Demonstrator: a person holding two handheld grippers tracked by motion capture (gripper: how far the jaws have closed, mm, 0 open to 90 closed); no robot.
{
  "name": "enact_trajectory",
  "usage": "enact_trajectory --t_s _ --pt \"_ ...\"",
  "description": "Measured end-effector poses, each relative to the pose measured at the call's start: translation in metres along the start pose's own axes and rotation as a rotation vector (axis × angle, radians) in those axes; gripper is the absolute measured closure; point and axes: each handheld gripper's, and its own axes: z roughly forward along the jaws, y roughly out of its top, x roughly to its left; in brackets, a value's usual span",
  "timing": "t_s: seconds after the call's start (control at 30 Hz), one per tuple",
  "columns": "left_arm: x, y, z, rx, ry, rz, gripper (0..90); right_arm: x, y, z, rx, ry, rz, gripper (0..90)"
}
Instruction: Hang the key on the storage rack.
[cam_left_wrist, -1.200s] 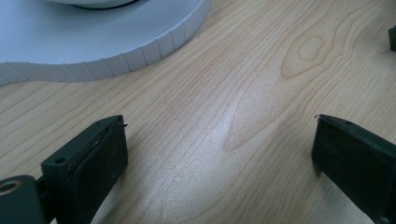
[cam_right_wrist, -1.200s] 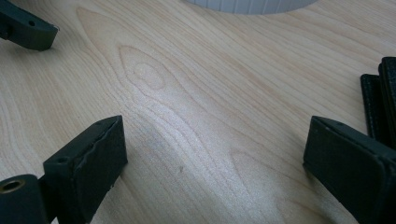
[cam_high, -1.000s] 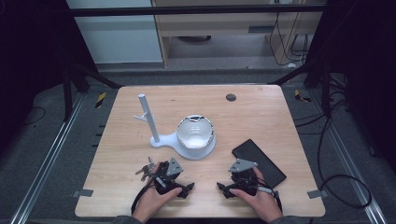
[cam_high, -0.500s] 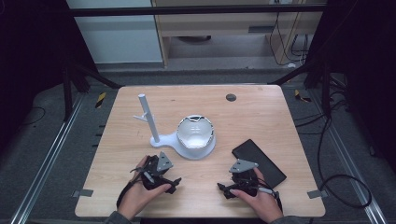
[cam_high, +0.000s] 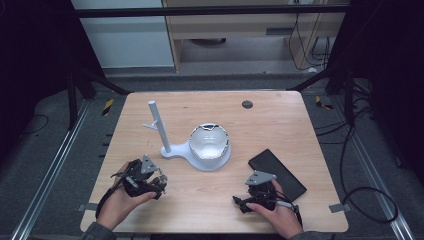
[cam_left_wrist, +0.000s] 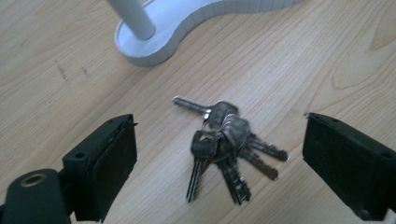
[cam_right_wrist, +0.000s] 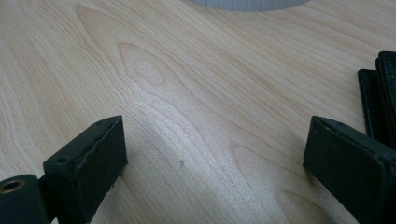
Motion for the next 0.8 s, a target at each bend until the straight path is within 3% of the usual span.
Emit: enact_trajectory --t_s 0.17,0.4,0.5,0.8 --pt "0.012 -0.005 -0.007 0.031 -0.005 0.004 20.6 0.000 0.000 0.000 -0.001 0.000 -0.001 6.0" --pt "0.017 -0.004 -0.006 0.103 -0.019 0.050 46.4 0.000 0.000 0.000 0.000 0.000 -0.002 6.0" --pt "0.016 -0.005 -0.001 0.147 -0.041 0.077 51.6 0.000 0.000 0.000 -0.001 0.000 -0.002 6.0" --pt "0.018 -0.009 0.011 0.196 -0.052 0.101 60.5 0.000 0.000 0.000 -0.001 0.000 -0.002 6.0"
